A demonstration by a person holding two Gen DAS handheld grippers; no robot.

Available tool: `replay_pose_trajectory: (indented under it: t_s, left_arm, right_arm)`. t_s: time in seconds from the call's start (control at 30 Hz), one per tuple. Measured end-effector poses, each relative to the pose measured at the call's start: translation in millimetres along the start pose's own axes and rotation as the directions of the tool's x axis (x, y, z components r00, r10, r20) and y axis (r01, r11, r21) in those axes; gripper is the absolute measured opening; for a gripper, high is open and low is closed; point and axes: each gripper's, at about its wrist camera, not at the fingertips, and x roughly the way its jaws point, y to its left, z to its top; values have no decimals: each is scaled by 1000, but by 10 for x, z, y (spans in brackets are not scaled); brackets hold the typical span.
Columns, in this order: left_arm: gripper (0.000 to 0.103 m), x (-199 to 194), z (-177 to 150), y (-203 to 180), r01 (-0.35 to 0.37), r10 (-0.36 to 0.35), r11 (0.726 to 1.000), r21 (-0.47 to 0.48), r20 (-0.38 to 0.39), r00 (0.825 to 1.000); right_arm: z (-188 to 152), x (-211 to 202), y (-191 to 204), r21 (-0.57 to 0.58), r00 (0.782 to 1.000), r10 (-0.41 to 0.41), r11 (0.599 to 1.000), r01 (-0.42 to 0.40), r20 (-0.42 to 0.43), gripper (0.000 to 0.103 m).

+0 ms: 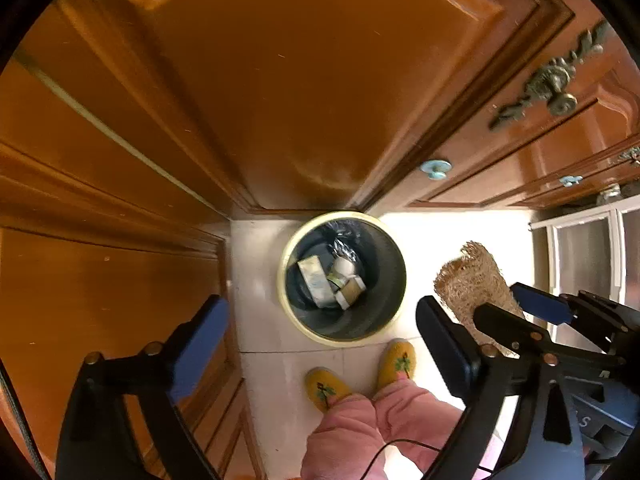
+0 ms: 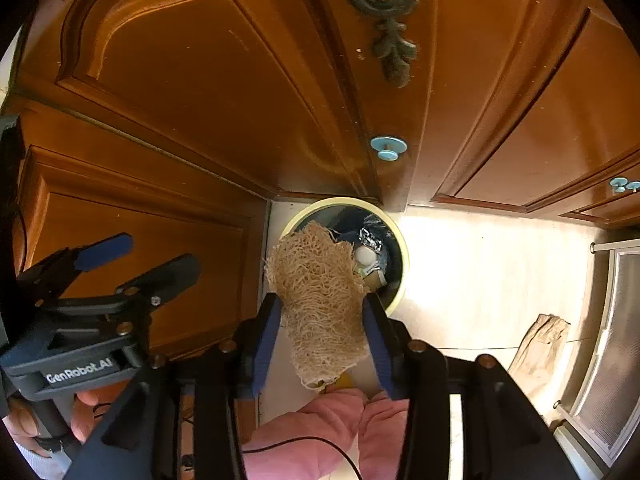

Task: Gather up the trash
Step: 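Open both tools to drop the paper bag and loofah into the bin, then move both tools back up over the remaining counter trash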

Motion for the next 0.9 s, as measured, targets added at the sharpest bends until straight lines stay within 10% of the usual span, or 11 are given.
replay_pose_trajectory:
  t_s: [0.9]
  left_arm:
    - [97, -1079, 76, 121, -27, 28, 999, -17, 66, 997]
  right_arm:
    - [-68, -1154, 415, -25, 993, 80, 997, -78, 89, 57]
